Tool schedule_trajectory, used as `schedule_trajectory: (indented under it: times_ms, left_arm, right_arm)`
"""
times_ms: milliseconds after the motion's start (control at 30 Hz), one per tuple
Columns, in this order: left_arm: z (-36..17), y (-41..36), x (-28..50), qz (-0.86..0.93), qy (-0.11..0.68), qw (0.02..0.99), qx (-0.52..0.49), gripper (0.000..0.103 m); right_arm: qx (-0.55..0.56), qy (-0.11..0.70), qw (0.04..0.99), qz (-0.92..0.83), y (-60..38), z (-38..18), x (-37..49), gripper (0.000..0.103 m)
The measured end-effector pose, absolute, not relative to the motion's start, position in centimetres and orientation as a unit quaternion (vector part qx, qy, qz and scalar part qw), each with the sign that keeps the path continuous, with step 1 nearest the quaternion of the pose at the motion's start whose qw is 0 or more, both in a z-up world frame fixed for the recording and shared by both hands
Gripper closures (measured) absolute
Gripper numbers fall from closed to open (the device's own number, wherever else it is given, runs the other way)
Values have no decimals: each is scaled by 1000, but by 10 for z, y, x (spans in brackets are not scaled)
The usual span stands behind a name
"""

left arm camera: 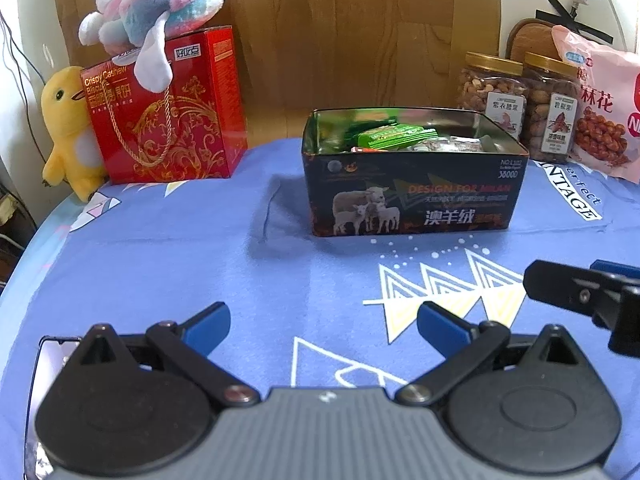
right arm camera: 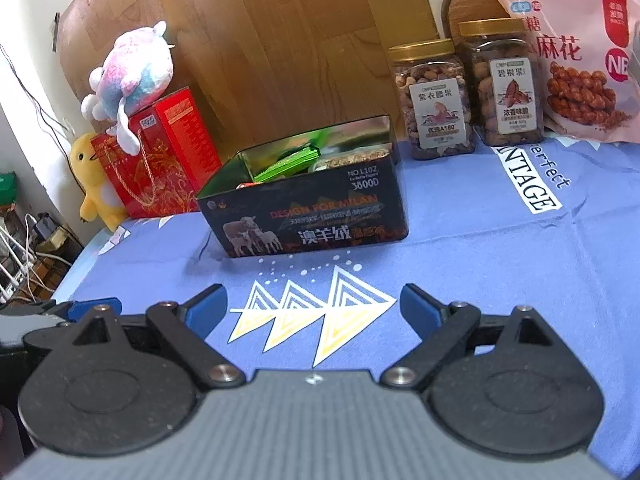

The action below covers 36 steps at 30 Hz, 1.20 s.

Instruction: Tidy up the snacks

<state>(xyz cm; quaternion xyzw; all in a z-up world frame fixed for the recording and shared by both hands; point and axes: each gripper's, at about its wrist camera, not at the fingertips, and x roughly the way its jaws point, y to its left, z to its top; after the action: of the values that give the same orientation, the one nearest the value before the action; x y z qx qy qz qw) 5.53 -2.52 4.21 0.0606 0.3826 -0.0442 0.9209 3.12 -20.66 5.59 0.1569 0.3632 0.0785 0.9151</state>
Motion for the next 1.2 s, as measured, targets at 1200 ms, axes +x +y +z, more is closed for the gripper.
schedule_trajectory:
  times_ms: [1200]
  left_arm:
    - [40,-17,53,-40,360,930,53,0]
  right_arm:
    - [155,342,925,56,-204,56,29,8]
